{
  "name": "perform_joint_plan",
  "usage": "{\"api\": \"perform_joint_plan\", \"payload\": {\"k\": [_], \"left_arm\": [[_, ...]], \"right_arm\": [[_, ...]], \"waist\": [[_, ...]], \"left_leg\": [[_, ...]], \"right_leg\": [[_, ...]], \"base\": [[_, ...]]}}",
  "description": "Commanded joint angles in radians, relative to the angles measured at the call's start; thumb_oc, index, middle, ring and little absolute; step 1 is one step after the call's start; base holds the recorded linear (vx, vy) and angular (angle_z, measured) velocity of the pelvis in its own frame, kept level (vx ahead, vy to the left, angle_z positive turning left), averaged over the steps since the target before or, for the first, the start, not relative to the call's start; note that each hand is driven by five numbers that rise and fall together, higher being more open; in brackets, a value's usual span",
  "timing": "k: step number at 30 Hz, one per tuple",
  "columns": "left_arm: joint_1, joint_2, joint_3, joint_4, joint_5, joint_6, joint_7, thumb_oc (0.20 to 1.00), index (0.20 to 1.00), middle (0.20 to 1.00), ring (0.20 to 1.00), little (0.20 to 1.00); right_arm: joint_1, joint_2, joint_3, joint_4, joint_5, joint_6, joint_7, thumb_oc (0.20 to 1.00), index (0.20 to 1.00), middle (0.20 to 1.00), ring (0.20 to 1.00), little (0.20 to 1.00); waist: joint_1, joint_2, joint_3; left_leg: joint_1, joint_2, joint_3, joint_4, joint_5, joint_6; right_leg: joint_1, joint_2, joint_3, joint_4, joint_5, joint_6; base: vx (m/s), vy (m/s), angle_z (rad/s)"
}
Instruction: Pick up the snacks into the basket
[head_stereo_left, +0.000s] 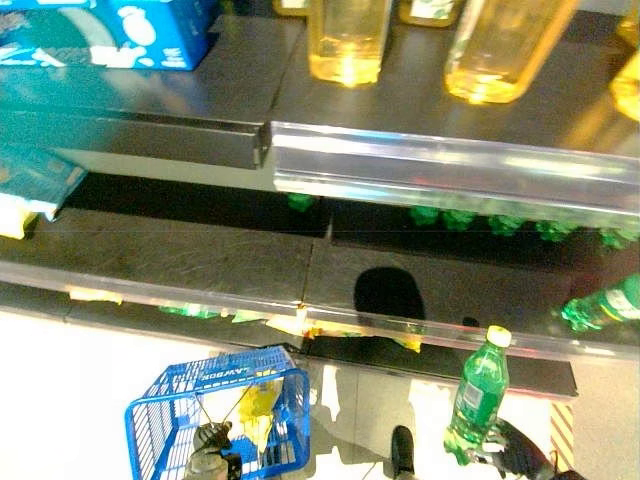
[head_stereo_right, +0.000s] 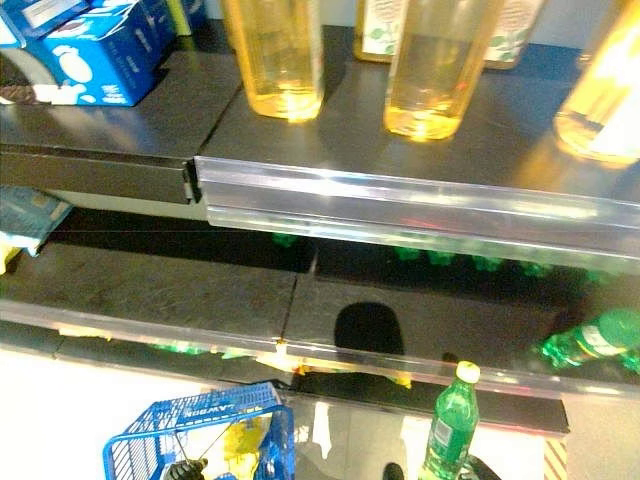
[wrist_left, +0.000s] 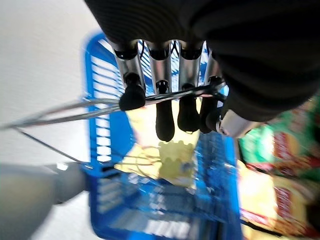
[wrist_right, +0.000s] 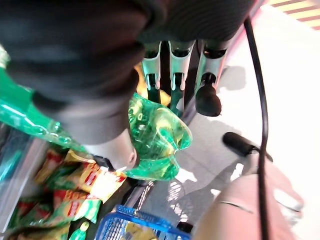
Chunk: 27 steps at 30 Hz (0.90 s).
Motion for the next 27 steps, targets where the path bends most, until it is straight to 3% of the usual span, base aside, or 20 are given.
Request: {"api": "perform_joint_plan", "payload": {"k": [1,5,10,16,18,23,27], "left_arm": [[-0.067,0.021,-0.028,-0.073,-0.023,-0.079,-0.028,0.200,0.200,0.200,0.200,0.200],[-0.080,0.033,-0.061,-0.137,-0.018,-0.085,-0.042,0.200,0.200,0.200,0.200,0.200],[-0.080,0.031,-0.146,-0.265,-0.021,-0.090,-0.095,0.200,0.200,0.200,0.200,0.200],[-0.136,-0.008,-0.306,-0.416,-0.035,-0.090,-0.123,0.200,0.200,0.200,0.200,0.200],[-0.152,-0.011,-0.317,-0.428,-0.039,-0.092,-0.121,0.200,0.200,0.200,0.200,0.200],[-0.257,-0.064,-0.402,-0.382,-0.032,-0.083,-0.096,0.200,0.200,0.200,0.200,0.200],[-0.302,-0.084,-0.416,-0.345,-0.024,-0.078,-0.072,0.200,0.200,0.200,0.200,0.200]], "right_arm": [[0.008,-0.114,-0.065,-0.139,-0.032,-0.061,0.039,0.200,0.200,0.200,0.200,0.200],[0.050,-0.142,-0.097,-0.184,-0.005,-0.062,0.072,0.200,0.200,0.200,0.200,0.200],[0.022,-0.164,-0.058,-0.142,-0.170,-0.055,0.057,0.200,0.200,0.200,0.200,0.200],[-0.292,-0.062,0.175,0.111,-0.360,-0.014,-0.060,0.200,0.200,0.200,0.200,0.200],[-0.343,-0.041,0.208,0.148,-0.382,-0.010,-0.087,0.200,0.200,0.200,0.200,0.200],[-0.534,0.057,0.380,0.301,-0.493,0.013,-0.150,0.200,0.200,0.200,0.200,0.200],[-0.561,0.091,0.417,0.332,-0.491,0.015,-0.170,0.200,0.200,0.200,0.200,0.200]], "waist": [[0.007,0.007,-0.075],[-0.006,0.004,-0.088],[-0.010,0.002,-0.100],[0.016,0.012,-0.070],[0.018,0.013,-0.060],[0.032,0.016,-0.020],[0.030,0.013,-0.005]], "left_leg": [[0.019,-0.024,0.008,0.001,-0.054,0.004],[0.025,-0.020,0.019,0.001,-0.056,0.001],[0.029,-0.015,0.023,0.001,-0.058,0.002],[0.003,-0.017,0.013,0.005,-0.049,0.010],[-0.006,-0.018,0.009,0.007,-0.045,0.010],[-0.035,-0.019,-0.008,0.006,-0.031,0.008],[-0.050,-0.020,-0.014,0.005,-0.025,0.007]], "right_leg": [[-0.076,0.046,0.009,0.009,0.001,-0.005],[-0.074,0.050,0.019,0.007,0.001,-0.005],[-0.075,0.054,0.027,0.006,0.003,-0.005],[-0.103,0.055,0.027,0.009,0.012,-0.008],[-0.109,0.055,0.023,0.011,0.013,-0.008],[-0.128,0.055,0.016,0.014,0.018,-0.011],[-0.142,0.056,0.013,0.016,0.022,-0.012]], "base": [[0.01,-0.008,-0.12],[0.02,-0.008,-0.13],[0.00,-0.011,-0.02],[-0.03,-0.012,-0.08],[-0.05,-0.011,-0.03],[-0.05,-0.017,0.06],[-0.03,-0.011,0.12]]}}
